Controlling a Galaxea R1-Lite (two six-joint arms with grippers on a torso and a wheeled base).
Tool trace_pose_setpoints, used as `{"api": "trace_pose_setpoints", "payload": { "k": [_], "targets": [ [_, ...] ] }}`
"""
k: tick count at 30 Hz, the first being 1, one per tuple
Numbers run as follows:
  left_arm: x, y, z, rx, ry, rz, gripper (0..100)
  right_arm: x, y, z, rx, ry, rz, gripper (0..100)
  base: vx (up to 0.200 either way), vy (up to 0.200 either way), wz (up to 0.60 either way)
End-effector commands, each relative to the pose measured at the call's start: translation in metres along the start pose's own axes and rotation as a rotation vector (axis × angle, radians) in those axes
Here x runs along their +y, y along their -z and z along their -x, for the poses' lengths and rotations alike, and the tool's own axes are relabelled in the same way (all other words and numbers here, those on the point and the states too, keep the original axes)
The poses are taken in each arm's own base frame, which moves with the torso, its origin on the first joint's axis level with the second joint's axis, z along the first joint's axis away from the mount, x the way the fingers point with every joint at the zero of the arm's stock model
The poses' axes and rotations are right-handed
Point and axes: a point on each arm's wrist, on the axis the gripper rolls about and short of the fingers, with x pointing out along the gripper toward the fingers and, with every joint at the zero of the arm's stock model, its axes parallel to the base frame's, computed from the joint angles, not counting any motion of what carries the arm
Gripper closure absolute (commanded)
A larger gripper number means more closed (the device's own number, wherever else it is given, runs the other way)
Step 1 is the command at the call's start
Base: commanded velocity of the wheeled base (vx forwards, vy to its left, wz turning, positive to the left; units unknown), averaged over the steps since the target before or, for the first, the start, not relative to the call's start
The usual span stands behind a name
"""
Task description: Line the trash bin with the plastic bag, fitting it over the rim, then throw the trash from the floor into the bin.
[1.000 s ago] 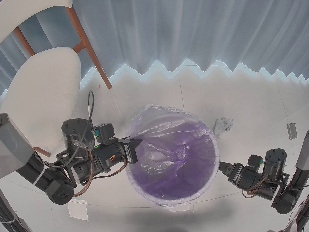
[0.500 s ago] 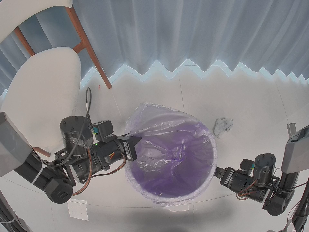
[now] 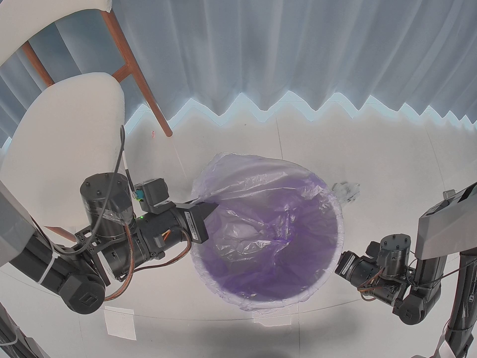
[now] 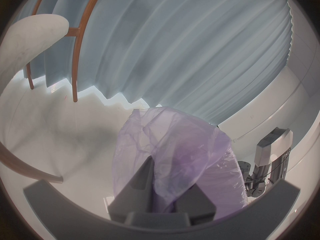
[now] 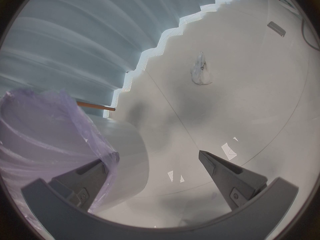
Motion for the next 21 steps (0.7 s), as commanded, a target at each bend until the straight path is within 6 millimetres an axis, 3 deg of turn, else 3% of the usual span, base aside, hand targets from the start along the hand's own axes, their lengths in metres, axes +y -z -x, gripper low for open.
{"api": "trace_pose_setpoints", "payload": {
  "k": [1, 5, 10, 14, 18, 21],
  "targets": [
    [-0.001, -0.003, 0.002, -0.007, 0.000, 0.007, 100, -0.006, -0.006, -0.004, -0.033, 0.013, -0.011, 0, 0.000, 0.000, 0.00],
    [0.003, 0.002, -0.002, 0.007, -0.021, 0.010, 100, 0.002, -0.018, 0.007, -0.079, -0.020, -0.029, 0, 0.000, 0.000, 0.00],
    [0.017, 0.012, -0.022, 0.022, -0.086, 0.016, 100, 0.010, -0.045, 0.030, -0.190, -0.062, -0.062, 0, 0.000, 0.000, 0.00],
    [0.036, 0.015, -0.051, -0.009, -0.165, 0.022, 100, 0.006, -0.062, 0.048, -0.269, -0.054, -0.079, 0, 0.000, 0.000, 0.00],
    [0.060, 0.020, -0.094, -0.029, -0.289, 0.026, 100, 0.000, -0.081, 0.062, -0.352, -0.030, -0.103, 0, 0.000, 0.000, 0.00],
    [0.071, 0.027, -0.118, -0.038, -0.308, 0.033, 100, 0.000, -0.082, 0.065, -0.350, -0.024, -0.144, 0, 0.000, 0.000, 0.00]
  ]
}}
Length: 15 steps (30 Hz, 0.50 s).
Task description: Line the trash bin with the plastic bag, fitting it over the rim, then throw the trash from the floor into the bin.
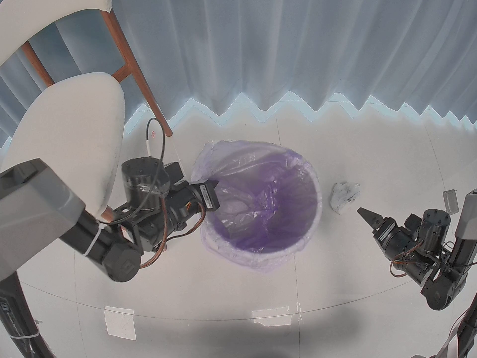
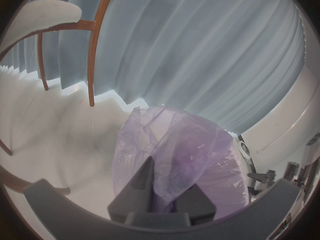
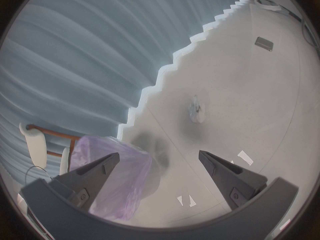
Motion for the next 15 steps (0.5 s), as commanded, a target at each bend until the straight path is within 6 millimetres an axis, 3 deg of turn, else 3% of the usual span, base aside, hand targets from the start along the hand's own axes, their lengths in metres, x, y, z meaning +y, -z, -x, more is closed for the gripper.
{"api": "trace_pose_setpoints", "payload": {
  "k": [1, 7, 15],
  "targets": [
    [0.029, 0.038, -0.065, 0.031, -0.116, 0.010, 100, 0.003, -0.026, 0.017, -0.096, -0.003, -0.062, 0, 0.000, 0.000, 0.00],
    [0.042, 0.068, -0.096, 0.038, -0.128, 0.010, 100, 0.007, -0.029, 0.018, -0.110, -0.020, -0.059, 0, 0.000, 0.000, 0.00],
    [0.050, 0.086, -0.109, 0.026, -0.131, 0.023, 100, 0.010, -0.032, 0.022, -0.122, -0.035, -0.057, 0, 0.000, 0.000, 0.00]
  ]
}}
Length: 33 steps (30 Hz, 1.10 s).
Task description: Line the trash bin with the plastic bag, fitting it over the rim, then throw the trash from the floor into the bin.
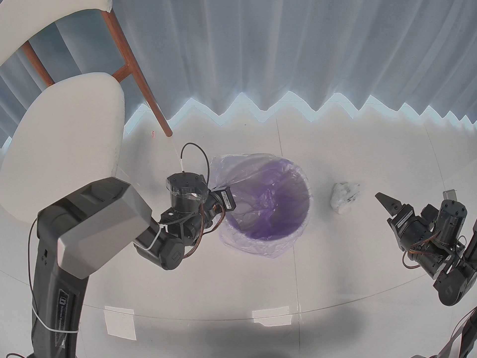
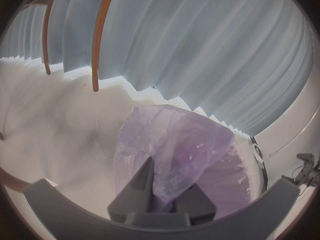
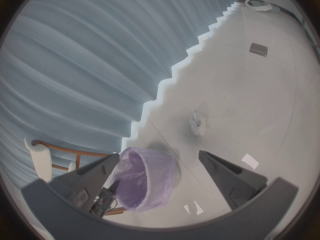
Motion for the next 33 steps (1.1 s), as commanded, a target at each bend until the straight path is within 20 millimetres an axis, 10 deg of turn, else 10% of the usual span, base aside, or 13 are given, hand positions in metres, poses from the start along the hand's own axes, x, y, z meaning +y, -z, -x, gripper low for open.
{"api": "trace_pose_setpoints", "payload": {
  "k": [1, 10, 11, 22, 33],
  "targets": [
    [0.011, 0.028, -0.010, 0.040, -0.022, -0.001, 100, 0.005, -0.005, 0.004, -0.021, -0.023, 0.000, 0, 0.000, 0.000, 0.00],
    [0.000, 0.015, -0.003, -0.023, -0.004, 0.008, 100, 0.006, -0.005, 0.000, -0.024, -0.027, 0.000, 0, 0.000, 0.000, 0.00],
    [-0.001, 0.012, -0.001, -0.041, 0.003, 0.011, 0, 0.006, -0.005, 0.000, -0.024, -0.027, 0.000, 0, 0.000, 0.000, 0.00],
    [-0.030, -0.047, 0.087, -0.081, 0.081, 0.043, 0, -0.001, -0.001, -0.009, 0.034, 0.049, 0.066, 0, 0.000, 0.000, 0.00],
    [-0.046, -0.076, 0.196, -0.017, 0.285, 0.026, 0, -0.020, -0.016, -0.083, 0.159, 0.277, 0.115, 0, 0.000, 0.000, 0.00]
  ]
}}
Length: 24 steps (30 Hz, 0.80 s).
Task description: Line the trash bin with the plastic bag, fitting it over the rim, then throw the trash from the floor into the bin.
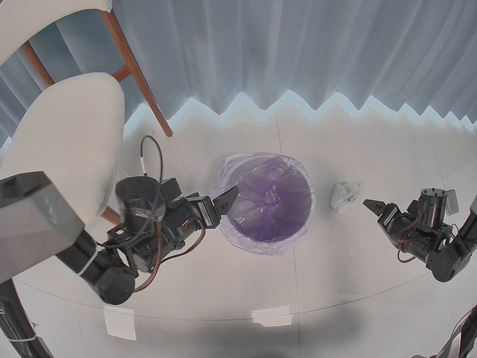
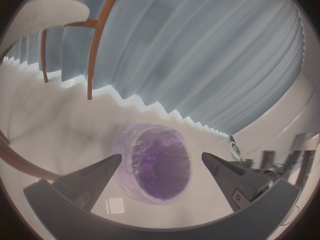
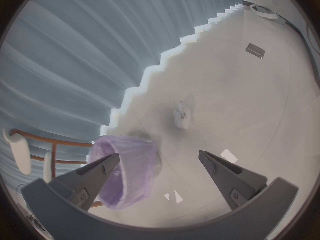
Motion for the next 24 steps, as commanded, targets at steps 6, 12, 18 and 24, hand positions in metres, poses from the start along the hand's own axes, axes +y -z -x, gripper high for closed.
{"api": "trace_pose_setpoints", "payload": {
  "k": [6, 12, 18, 24],
  "targets": [
    [-0.015, -0.036, 0.108, -0.026, 0.173, -0.022, 0, -0.030, -0.024, -0.088, 0.127, 0.236, 0.119, 0, 0.000, 0.000, 0.00],
    [-0.003, -0.049, 0.111, -0.052, 0.176, -0.079, 0, -0.058, -0.028, -0.129, 0.134, 0.270, 0.225, 0, 0.133, 0.000, 0.00],
    [-0.004, -0.052, 0.111, -0.068, 0.181, -0.098, 0, -0.066, -0.027, -0.166, 0.115, 0.254, 0.244, 0, 0.200, 0.000, 0.00],
    [-0.018, -0.055, 0.119, -0.111, 0.228, -0.101, 0, -0.072, -0.021, -0.191, 0.107, 0.240, 0.251, 0, 0.167, 0.000, 0.00]
  ]
}}
